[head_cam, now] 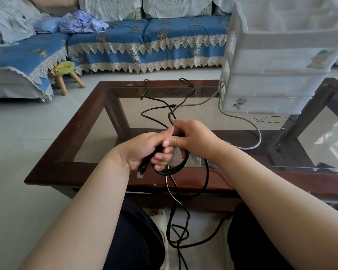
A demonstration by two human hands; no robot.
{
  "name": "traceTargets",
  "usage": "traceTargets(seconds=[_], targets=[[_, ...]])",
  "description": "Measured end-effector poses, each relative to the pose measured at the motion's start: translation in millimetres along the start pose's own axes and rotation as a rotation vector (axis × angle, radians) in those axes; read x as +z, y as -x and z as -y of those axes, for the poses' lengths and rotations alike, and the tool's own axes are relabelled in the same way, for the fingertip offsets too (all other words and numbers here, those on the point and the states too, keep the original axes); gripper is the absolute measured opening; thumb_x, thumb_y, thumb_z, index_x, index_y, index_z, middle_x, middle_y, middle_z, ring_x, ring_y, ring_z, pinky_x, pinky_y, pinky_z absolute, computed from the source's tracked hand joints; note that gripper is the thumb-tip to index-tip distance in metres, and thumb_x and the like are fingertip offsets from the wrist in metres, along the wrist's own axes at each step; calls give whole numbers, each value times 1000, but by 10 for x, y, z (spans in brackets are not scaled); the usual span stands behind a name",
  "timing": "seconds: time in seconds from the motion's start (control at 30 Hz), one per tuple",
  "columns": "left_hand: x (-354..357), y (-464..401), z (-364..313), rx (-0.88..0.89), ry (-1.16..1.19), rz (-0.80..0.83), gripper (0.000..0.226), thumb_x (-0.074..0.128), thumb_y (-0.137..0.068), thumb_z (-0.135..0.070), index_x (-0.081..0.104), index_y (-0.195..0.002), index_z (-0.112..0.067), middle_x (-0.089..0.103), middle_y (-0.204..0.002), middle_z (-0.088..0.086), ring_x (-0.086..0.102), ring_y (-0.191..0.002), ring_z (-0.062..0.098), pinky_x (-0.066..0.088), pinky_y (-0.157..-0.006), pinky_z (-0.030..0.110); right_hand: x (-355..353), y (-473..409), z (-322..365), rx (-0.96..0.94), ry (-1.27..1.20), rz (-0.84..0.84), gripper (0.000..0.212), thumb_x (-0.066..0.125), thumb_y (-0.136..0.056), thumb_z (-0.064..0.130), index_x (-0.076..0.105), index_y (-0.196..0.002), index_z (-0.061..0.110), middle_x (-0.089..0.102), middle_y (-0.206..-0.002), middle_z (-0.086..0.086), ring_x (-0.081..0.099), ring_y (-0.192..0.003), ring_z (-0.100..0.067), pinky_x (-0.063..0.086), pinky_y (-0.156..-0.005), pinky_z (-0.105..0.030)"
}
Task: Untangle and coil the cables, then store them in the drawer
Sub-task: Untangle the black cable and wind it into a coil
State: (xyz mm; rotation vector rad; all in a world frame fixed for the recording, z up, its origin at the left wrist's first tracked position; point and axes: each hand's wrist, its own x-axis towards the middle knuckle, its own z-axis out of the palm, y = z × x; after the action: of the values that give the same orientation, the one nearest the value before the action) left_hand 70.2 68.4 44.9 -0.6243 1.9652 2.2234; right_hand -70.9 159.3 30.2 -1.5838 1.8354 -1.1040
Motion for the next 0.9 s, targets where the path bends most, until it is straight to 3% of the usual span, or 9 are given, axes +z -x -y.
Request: traceTargets(seconds=[0.13,0.27,0.33,0.43,0.5,0.6,0.7,0.8,0.9], targets=[[58,-65,13,-7,54,-134,59,32,-97,-55,38,-50,-20,21,-44,-5,14,-37,9,14,-40,21,-8,-5,-15,-12,72,-96,36,73,-77,41,47,-68,17,44,-55,10,38,-49,-5,31,-51,-23],[127,-116,23,68,167,-219,56,36,-84,-69,33,-56,-21,19,-45,-6,12,-37,7,12,-37,18,-31,-19,-40,10,-40,-166,33,68,-82,39,54,-78,9,59,-53,-4,49,-39,-5,38,-45,-19],[93,-101,13,105,269,-249,55,39,-88,-64,34,-55,-21,20,-45,-8,15,-36,6,15,-35,19,-52,-36,-61,84,-203,-177,23,60,-90,35,56,-84,12,64,-63,-13,46,-39,-8,39,-40,-23],[-3,-72,7,142,468,-246,56,34,-99,-54,39,-55,-20,21,-45,-8,16,-35,4,13,-36,19,-58,-35,-77,144,-395,-146,24,51,-97,32,58,-86,13,71,-75,-5,45,-38,-13,38,-39,-22],[-33,-71,5,148,556,-213,55,28,-102,-47,42,-57,-18,22,-45,-8,18,-34,4,15,-35,19,-41,-42,-81,151,-386,-181,29,50,-98,33,60,-86,9,72,-78,-10,42,-36,-12,36,-37,-20],[-36,-96,4,163,575,-167,47,23,-99,-28,47,-60,-15,24,-44,-8,20,-32,5,20,-33,18,-8,-78,-108,108,-174,-327,38,53,-95,38,62,-83,4,66,-76,-25,41,-45,-11,35,-46,-24],[-18,-99,5,178,537,-61,42,25,-96,-23,51,-65,-14,26,-46,-8,21,-35,5,21,-37,20,33,-66,-81,73,-134,-407,36,52,-96,35,61,-79,5,60,-64,-16,45,-57,-11,38,-54,-31],[-4,-104,20,191,492,13,44,27,-100,-30,55,-71,-14,28,-49,-8,22,-39,5,21,-42,21,38,-27,-46,63,-172,-456,30,50,-98,29,58,-74,13,54,-52,7,45,-51,1,37,-53,-19],[1,-114,35,199,465,3,47,27,-101,-45,53,-79,-12,28,-53,-8,24,-41,4,24,-43,19,45,-38,-46,76,-163,-462,30,49,-98,29,60,-79,9,54,-56,9,46,-52,0,36,-53,-15]])
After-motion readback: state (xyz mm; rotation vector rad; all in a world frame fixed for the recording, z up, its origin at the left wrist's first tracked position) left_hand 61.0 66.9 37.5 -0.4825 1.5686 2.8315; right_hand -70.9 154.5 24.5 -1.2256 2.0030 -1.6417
